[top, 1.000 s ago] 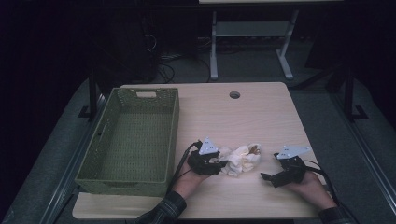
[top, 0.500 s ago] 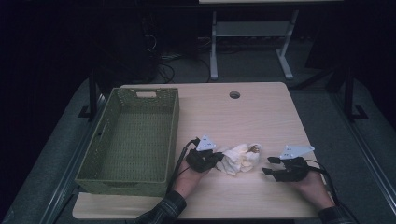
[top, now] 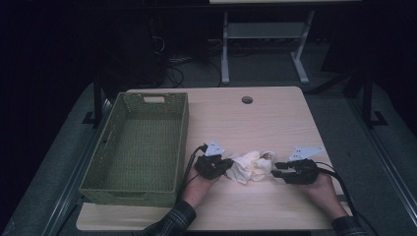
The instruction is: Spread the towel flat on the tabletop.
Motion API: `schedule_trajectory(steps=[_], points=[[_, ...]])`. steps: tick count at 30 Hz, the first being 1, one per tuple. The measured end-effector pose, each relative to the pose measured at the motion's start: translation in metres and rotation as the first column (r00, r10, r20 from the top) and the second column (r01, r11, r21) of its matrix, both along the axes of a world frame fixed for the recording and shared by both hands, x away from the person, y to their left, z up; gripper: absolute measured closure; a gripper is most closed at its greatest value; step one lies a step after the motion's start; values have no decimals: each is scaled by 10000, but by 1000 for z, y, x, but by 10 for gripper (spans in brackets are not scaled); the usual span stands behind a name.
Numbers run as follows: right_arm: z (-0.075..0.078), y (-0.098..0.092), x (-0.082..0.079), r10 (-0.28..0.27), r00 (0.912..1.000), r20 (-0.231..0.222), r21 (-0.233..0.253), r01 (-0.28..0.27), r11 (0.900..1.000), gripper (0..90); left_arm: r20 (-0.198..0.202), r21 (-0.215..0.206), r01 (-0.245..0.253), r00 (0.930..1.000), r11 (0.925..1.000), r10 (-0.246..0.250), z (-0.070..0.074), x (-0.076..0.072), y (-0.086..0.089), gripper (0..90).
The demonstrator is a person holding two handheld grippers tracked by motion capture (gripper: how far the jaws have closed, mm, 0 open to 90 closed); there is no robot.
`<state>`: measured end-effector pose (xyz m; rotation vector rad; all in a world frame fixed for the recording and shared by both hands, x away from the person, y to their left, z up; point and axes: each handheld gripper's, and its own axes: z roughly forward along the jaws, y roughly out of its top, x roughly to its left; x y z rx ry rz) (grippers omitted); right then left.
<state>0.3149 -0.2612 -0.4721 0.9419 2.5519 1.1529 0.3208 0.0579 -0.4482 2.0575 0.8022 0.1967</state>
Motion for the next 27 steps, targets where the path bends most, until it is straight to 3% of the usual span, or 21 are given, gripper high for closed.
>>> schedule_trajectory(steps=[4, 8, 11, 13, 19, 27], points=[[0, 6, 7, -16, 9999, 134, 89, 15, 10000, 641, 9, 6, 2, 10000, 10000, -2, 0, 0, 0, 862], [-3, 10, 11, 8, 9997, 228, -255, -2, 9997, 704, 14, 17, 37, 10000, 10000, -37, 0, 0, 0, 862], [-2, 10, 9, -22, 9995, 300, -368, 33, 9993, 840, 14, -25, 43, 10000, 10000, -43, 1, 0, 0, 862], [-2, 9, 9, -107, 9990, 432, -522, 129, 9986, 869, 5, -80, 54, 10000, 10000, -54, 2, -1, 1, 862], [9, 0, 8, -237, 9964, 814, -272, 259, 9993, 874, 480, -276, 189, 9987, 9994, -176, 13, -4, 0, 864], [36, -19, 5, -588, 9877, 1451, 198, 566, 9982, 880, 1177, -535, 199, 9930, 9984, -135, 32, -2, 0, 864]])
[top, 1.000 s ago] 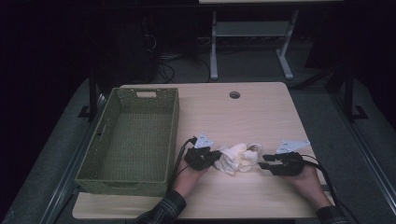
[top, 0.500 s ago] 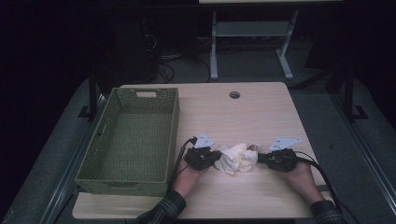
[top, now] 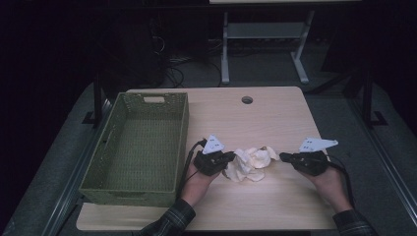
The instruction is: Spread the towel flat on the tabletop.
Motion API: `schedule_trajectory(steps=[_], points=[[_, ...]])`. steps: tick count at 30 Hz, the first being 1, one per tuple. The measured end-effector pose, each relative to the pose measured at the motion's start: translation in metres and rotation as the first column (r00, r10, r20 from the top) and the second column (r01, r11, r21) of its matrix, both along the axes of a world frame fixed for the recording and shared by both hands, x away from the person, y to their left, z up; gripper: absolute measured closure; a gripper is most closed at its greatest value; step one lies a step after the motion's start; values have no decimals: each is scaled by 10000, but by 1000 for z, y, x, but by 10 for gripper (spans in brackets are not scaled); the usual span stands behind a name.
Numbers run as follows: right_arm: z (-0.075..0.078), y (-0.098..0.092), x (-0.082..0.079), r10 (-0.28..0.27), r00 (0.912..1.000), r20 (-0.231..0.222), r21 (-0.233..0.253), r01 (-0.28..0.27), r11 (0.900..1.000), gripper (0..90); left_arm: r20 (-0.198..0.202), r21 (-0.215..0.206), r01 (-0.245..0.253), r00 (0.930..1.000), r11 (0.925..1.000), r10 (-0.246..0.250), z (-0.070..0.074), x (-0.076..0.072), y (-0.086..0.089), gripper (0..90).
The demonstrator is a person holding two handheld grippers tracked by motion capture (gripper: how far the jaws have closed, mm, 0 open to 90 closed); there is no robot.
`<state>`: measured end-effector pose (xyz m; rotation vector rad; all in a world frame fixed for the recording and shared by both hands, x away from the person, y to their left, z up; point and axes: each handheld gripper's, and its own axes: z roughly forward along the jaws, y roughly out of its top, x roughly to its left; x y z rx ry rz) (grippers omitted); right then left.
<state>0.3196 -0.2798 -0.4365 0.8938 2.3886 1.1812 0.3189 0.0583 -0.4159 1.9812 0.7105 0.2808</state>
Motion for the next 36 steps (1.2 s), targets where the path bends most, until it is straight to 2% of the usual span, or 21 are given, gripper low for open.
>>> schedule_trajectory(steps=[6, 13, 17, 19, 23, 30, 31, 34, 36], points=[[20, -18, 1, -341, 9976, 599, 205, 329, 9992, 883, 186, -339, -292, 9994, 9990, 298, 17, 6, 1, 864], [39, -38, 6, -986, 9901, 996, 418, 948, 9946, 884, -41, -461, -850, 9964, 9953, 849, 27, 18, 4, 863], [47, -44, 11, -1258, 9856, 1127, 363, 1224, 9918, 884, -24, -403, -1113, 9938, 9930, 1113, 31, 22, 6, 864], [48, -46, 16, -1363, 9836, 1184, 291, 1338, 9906, 884, -104, -285, -1363, 9906, 9903, 1360, 34, 29, 7, 864], [41, -50, 33, -1524, 9847, 843, 195, 1512, 9883, 884, -409, -83, -1745, 9839, 9846, 1740, 28, 44, 4, 863], [11, -42, 62, -1487, 9886, 215, -323, 1493, 9883, 883, -649, 640, -2036, 9760, 9770, 2077, 7, 66, -5, 858], [8, -41, 64, -1505, 9885, 149, -363, 1510, 9879, 883, -649, 640, -2036, 9760, 9770, 2077, 7, 66, -5, 855], [-1, -38, 72, -1622, 9867, 30, -466, 1622, 9857, 873, -843, 914, -2308, 9675, 9687, 2385, -4, 73, -8, 785], [-4, -39, 74, -1715, 9852, -22, -459, 1713, 9842, 757, -835, 904, -2356, 9664, 9676, 2431, -5, 71, -8, 724]])
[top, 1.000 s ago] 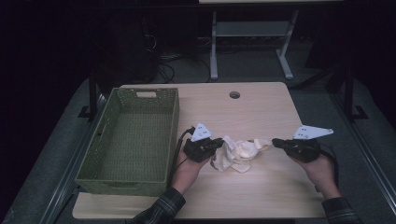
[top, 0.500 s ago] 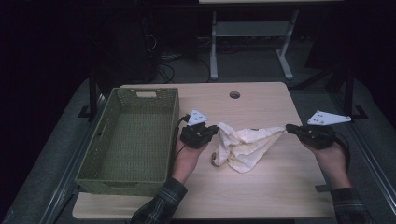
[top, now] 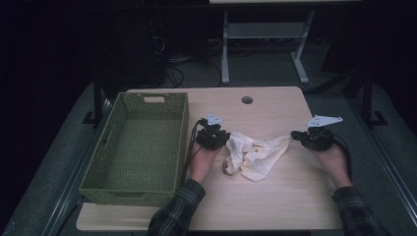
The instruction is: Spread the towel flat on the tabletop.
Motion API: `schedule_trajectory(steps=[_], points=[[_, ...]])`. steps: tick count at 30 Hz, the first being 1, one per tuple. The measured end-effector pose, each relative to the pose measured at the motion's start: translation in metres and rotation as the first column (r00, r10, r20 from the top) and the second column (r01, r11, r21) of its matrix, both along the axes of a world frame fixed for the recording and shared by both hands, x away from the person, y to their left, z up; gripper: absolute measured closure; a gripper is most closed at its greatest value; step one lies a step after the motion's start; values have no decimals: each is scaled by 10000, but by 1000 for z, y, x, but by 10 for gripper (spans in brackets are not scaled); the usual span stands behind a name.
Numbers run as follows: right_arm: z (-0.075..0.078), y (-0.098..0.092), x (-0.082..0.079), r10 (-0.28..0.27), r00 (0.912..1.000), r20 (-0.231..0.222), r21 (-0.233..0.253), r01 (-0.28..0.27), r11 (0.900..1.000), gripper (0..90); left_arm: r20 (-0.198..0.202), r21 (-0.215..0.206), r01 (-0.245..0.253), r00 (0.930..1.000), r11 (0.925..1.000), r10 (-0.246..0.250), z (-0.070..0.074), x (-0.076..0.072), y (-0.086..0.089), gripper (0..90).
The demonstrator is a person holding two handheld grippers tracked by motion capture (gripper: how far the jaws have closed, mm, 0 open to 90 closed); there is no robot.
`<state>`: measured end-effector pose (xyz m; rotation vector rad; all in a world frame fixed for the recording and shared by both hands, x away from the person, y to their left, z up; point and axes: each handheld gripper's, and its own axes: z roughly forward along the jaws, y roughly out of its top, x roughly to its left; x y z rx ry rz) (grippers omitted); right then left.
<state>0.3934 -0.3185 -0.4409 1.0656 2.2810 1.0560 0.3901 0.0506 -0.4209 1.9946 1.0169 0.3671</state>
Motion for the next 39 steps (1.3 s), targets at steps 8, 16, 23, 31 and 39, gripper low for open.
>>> schedule_trajectory(steps=[8, 16, 23, 31, 39], points=[[3, 2, -11, 773, 9962, -408, 676, -745, 9949, 640, 102, -223, 499, 9987, 9985, -497, 8, -18, 0, 617], [5, 18, -35, 1546, 9860, -621, 956, -1484, 9843, 643, 89, 130, 1320, 9912, 9912, -1321, 5, -44, 0, 572], [-2, 34, -56, 2035, 9753, -855, 952, -1953, 9761, 647, 317, 616, 1803, 9827, 9817, -1825, -5, -71, 3, 535], [-8, 64, -79, 2956, 9501, -994, 1063, -2852, 9526, 662, 53, 1104, 2262, 9736, 9678, -2282, -19, -89, 3, 533], [-12, 94, -83, 3396, 9341, -1097, 1119, -3279, 9381, 671, -66, 1665, 2340, 9717, 9579, -2362, -31, -90, -5, 540]])
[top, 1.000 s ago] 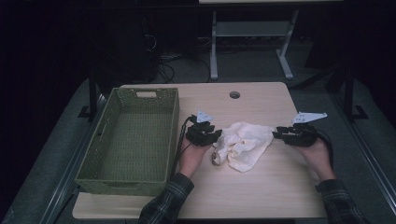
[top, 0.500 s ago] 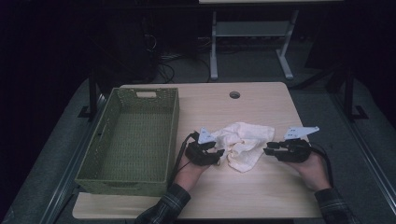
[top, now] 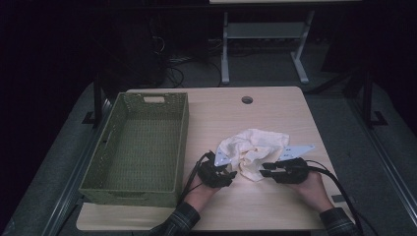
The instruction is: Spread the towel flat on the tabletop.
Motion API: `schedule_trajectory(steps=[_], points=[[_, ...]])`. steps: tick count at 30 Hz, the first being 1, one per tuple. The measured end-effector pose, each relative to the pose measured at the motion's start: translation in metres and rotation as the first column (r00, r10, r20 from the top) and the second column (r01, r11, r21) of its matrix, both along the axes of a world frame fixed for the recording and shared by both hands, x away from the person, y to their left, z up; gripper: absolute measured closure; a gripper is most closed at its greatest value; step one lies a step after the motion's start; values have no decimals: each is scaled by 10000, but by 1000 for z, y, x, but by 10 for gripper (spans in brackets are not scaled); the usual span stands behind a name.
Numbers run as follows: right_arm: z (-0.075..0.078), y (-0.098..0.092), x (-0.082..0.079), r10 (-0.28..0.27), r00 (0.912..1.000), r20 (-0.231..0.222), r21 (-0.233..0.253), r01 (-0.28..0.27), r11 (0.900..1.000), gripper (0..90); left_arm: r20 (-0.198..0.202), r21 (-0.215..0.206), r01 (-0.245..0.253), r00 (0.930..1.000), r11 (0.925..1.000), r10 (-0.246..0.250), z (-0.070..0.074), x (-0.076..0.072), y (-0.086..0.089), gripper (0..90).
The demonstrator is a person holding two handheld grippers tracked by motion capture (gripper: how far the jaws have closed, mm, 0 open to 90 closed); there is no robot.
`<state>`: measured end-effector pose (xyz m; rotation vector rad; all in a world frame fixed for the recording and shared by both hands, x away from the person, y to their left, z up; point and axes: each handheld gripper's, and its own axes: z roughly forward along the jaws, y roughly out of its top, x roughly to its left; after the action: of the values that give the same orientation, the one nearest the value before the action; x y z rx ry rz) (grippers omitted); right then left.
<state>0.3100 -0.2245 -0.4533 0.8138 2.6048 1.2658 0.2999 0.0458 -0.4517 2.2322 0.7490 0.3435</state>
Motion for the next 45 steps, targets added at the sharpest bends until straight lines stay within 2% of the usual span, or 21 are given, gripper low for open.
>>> schedule_trajectory(steps=[3, 9, 12, 16, 18, 21, 27, 31, 36, 42, 44, 45], points=[[-4, 22, -2, 389, 9992, 56, -468, -386, 9982, 665, -37, 191, -6, 10000, 9998, 7, -6, 3, -2, 556], [-13, 44, -2, 512, 9986, 123, -1110, -495, 9926, 660, -63, 333, -18, 10000, 9994, 20, -7, 7, 0, 688], [-16, 47, -1, 500, 9987, 131, -1208, -480, 9915, 681, -297, 72, -1, 9996, 10000, 3, -6, 9, 3, 764], [-16, 46, 0, 400, 9986, 347, -1359, -349, 9901, 786, -562, -133, 2, 9984, 9999, -10, -4, 12, 5, 855], [-16, 45, 1, 345, 9985, 416, -1386, -285, 9899, 840, -567, -269, 11, 9984, 9996, -27, -1, 12, 5, 867], [-15, 41, 2, 342, 9987, 377, -1267, -292, 9915, 857, -405, -479, 37, 9992, 9988, -56, 4, 11, 6, 870], [-5, 22, 3, 74, 9987, 510, -936, -26, 9956, 860, -34, -951, 90, 10000, 9954, -94, 17, 9, 9, 871], [9, 0, 1, -265, 9965, 788, -441, 301, 9986, 863, 242, -1238, 81, 9997, 9923, -51, 26, 8, 10, 872], [21, -27, -1, -768, 9907, 1124, -90, 783, 9969, 863, 640, -1671, -31, 9979, 9859, 140, 38, 7, 12, 873], [30, -66, 2, -1681, 9765, 1348, 186, 1671, 9858, 867, 902, -1971, -306, 9947, 9799, 492, 48, 10, 13, 874], [33, -79, 3, -2022, 9705, 1311, 336, 1995, 9793, 869, 870, -1986, -420, 9944, 9792, 603, 49, 13, 12, 874], [33, -85, 4, -2158, 9671, 1350, 434, 2118, 9763, 870, 856, -1865, -456, 9944, 9814, 625, 50, 14, 12, 874]])
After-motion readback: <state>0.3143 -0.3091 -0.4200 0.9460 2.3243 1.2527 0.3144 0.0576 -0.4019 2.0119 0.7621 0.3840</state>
